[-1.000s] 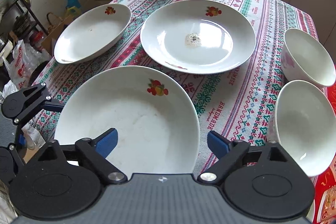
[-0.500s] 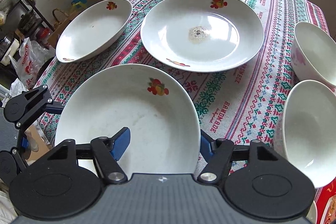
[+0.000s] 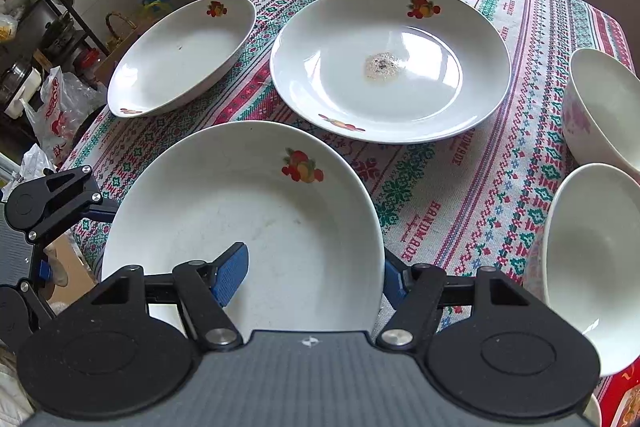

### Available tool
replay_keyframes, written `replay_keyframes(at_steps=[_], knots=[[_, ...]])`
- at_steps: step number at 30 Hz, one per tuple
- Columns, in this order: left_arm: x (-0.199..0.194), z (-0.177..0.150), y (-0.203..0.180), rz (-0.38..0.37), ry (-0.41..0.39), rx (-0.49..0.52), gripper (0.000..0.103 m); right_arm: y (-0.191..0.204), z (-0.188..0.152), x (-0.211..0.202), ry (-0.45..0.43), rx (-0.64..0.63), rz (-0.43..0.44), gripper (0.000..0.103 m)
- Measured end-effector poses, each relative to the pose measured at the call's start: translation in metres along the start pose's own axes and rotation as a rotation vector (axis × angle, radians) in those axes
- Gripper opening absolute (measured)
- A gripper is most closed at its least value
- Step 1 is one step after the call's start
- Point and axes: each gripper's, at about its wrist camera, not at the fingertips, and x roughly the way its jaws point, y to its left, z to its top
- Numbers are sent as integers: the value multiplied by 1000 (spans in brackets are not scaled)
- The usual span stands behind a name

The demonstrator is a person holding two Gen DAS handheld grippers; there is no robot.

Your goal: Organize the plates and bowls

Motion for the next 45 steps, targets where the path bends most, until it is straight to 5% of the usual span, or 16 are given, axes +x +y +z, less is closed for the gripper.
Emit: replay_keyframes(at_steps=[22, 45], knots=[[-17, 9, 9, 36, -10, -10, 90, 11, 14, -19, -67, -13, 48, 74], [-65, 12, 87, 228, -24, -124, 90, 69, 131, 24, -77, -211, 150, 74]])
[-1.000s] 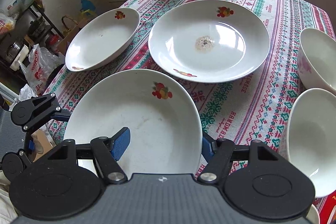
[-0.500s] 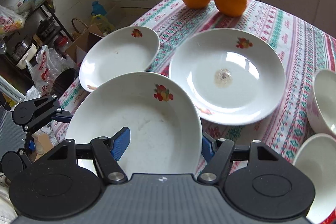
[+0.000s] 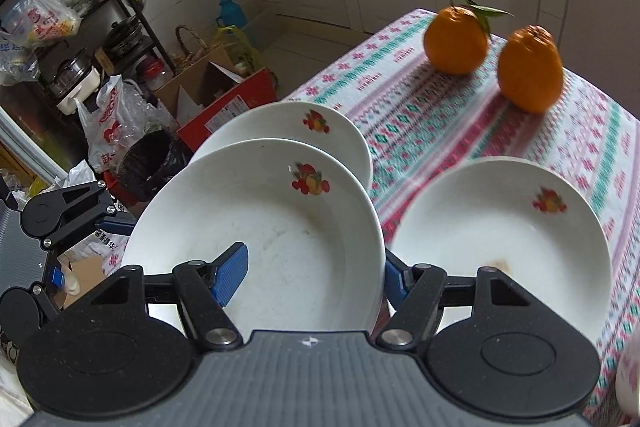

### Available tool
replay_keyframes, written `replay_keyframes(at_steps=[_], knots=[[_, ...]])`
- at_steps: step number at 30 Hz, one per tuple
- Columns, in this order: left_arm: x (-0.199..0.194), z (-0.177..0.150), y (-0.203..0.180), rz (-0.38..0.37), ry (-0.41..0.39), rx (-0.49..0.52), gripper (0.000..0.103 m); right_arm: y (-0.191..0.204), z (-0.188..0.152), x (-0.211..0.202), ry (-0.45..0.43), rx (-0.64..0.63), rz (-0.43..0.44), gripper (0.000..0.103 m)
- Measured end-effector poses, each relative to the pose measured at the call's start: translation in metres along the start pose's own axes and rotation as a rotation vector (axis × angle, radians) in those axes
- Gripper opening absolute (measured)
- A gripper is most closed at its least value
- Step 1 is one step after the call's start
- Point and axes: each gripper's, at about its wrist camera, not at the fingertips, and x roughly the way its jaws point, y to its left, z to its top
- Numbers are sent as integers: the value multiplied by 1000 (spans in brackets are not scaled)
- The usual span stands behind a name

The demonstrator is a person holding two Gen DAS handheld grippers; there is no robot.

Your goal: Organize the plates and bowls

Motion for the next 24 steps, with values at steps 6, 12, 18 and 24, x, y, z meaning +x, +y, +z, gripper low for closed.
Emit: replay_keyframes(at_steps=[6, 12, 18, 24], knots=[[0, -4, 17, 45, 16, -35, 90, 5, 22, 24, 7, -28, 31, 74], [0, -7, 28, 58, 28, -75, 90, 6, 31, 39, 14, -34, 52, 74], [4, -9, 34, 62, 40, -81, 90, 3, 34, 48, 22, -27, 56, 74], [5, -9, 39, 59, 35, -91, 90, 1, 35, 50, 25, -21, 50, 74]])
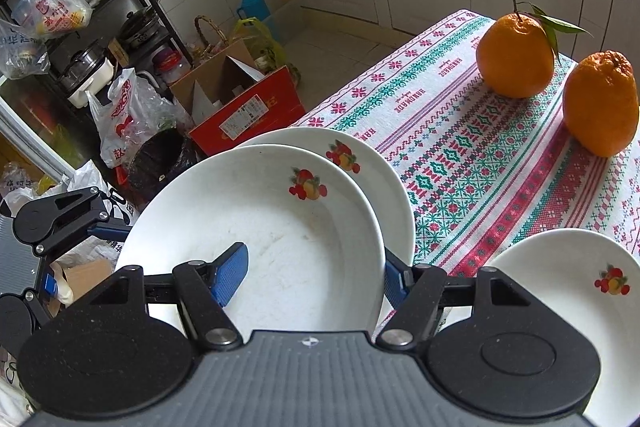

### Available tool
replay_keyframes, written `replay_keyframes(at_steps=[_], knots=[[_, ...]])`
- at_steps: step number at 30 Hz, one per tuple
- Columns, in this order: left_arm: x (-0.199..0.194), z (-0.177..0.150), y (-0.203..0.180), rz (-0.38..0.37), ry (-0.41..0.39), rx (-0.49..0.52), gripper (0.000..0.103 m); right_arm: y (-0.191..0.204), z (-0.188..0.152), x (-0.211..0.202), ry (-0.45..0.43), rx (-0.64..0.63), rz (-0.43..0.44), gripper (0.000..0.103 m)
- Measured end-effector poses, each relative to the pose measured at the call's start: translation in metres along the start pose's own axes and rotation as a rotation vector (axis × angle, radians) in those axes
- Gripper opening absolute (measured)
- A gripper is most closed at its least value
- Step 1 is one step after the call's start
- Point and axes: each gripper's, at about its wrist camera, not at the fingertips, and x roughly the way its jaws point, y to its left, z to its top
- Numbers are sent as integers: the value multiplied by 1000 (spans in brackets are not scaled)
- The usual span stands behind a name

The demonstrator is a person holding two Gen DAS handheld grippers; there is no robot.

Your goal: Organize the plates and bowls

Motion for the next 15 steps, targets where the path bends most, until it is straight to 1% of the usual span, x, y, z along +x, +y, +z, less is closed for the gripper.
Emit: replay_keyframes(at_steps=[15], knots=[[11, 1, 13, 21, 22, 21, 91, 1, -1, 5, 14, -1, -15, 74]])
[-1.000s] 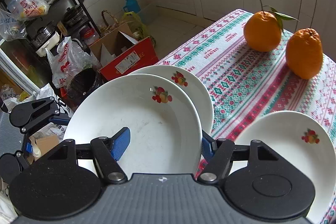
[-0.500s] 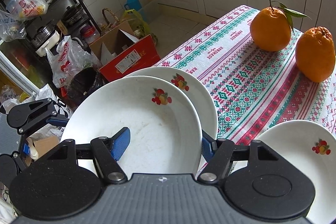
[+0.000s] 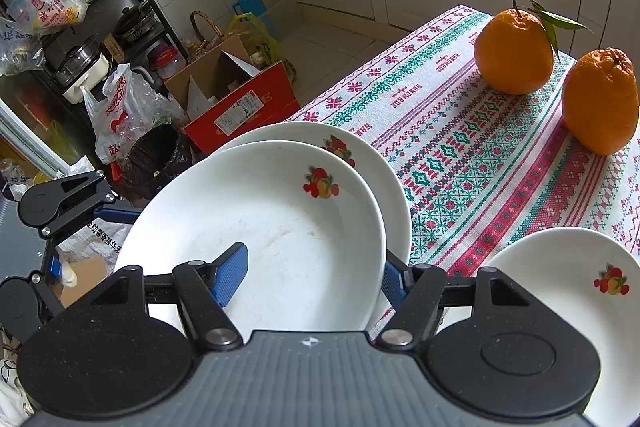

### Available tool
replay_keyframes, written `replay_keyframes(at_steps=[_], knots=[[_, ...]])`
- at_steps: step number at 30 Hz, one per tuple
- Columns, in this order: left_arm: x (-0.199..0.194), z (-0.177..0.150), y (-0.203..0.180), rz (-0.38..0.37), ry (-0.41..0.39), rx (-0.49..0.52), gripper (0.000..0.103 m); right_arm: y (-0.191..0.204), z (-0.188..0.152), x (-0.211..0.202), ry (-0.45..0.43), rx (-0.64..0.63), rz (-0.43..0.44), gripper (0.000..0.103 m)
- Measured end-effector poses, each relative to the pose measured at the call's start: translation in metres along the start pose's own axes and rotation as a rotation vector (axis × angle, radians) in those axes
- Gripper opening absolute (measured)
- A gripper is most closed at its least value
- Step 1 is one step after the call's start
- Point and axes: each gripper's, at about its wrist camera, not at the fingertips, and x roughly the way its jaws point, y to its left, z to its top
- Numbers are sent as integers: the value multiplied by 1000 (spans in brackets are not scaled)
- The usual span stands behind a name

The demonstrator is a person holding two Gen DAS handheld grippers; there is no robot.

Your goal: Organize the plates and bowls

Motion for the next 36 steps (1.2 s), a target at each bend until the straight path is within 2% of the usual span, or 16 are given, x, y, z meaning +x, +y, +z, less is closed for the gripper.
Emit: replay_keyframes(at_steps=[16, 36], knots=[[7, 1, 8, 6, 7, -9, 92, -2, -8, -11, -11, 29, 2, 74], [3, -1, 3, 28, -20, 7, 94, 9, -18, -18, -30, 43, -84, 75]])
